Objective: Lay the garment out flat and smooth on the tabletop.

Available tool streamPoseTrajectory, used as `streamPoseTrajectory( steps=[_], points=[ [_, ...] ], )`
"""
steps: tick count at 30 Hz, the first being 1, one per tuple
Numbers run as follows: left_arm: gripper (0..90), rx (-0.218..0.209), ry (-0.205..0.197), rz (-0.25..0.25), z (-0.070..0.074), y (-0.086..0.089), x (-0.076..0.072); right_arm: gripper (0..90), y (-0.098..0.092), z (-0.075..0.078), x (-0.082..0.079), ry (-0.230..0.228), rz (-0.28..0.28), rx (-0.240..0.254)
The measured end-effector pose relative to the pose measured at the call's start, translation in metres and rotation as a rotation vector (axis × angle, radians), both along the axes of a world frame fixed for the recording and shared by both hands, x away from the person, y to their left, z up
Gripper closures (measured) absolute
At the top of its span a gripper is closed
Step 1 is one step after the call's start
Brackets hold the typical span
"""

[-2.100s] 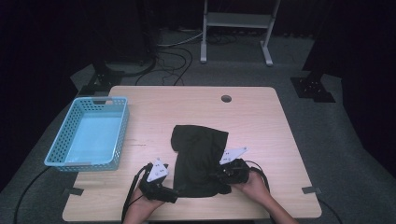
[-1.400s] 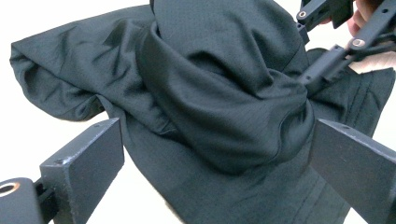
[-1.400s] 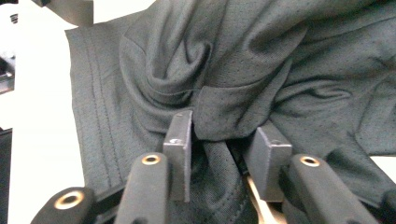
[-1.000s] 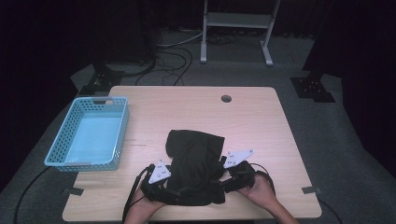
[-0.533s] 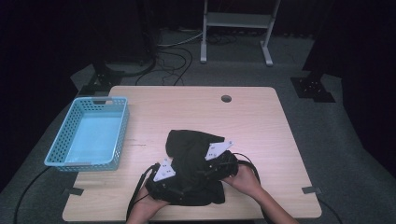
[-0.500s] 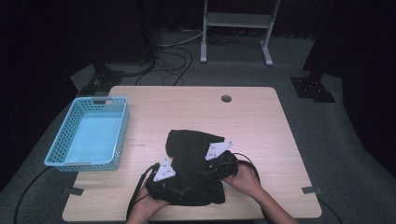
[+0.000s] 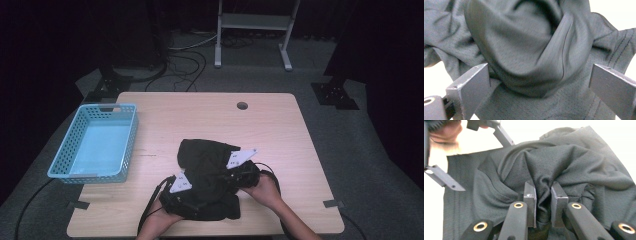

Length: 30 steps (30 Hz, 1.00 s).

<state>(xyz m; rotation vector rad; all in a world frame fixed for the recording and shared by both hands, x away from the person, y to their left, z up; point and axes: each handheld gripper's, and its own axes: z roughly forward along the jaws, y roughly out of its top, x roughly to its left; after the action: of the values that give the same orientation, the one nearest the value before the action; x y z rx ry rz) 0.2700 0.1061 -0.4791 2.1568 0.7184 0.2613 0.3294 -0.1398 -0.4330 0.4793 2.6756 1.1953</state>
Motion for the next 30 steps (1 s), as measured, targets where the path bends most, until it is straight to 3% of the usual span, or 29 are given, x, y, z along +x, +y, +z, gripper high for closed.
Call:
streamPoseTrajectory(
  steps=[9,16,17,18,25,30],
  points=[
    [3.9,0.035,0.018,-0.01,-0.003,-0.003,0.0,79.1,-0.044,0.012,-0.008,-0.001,-0.072,0.014],
    [4.0,0.074,0.025,-0.003,-0.001,-0.006,-0.001,79.0,-0.094,0.02,-0.019,-0.003,-0.156,-0.032],
    [4.0,0.077,0.027,-0.003,-0.001,-0.006,-0.001,79.0,-0.094,0.02,-0.019,-0.003,-0.156,-0.032],
    [4.5,0.077,0.029,-0.001,-0.001,-0.006,-0.001,78.9,-0.106,0.019,-0.021,0.011,-0.175,-0.039],
    [4.6,0.101,0.036,0.004,0.001,-0.006,-0.001,78.8,-0.146,0.009,-0.028,0.05,-0.249,-0.077],
    [4.7,0.11,0.04,0.006,0.002,-0.006,-0.001,78.5,-0.18,-0.003,-0.035,0.09,-0.327,-0.068]
  ],
)
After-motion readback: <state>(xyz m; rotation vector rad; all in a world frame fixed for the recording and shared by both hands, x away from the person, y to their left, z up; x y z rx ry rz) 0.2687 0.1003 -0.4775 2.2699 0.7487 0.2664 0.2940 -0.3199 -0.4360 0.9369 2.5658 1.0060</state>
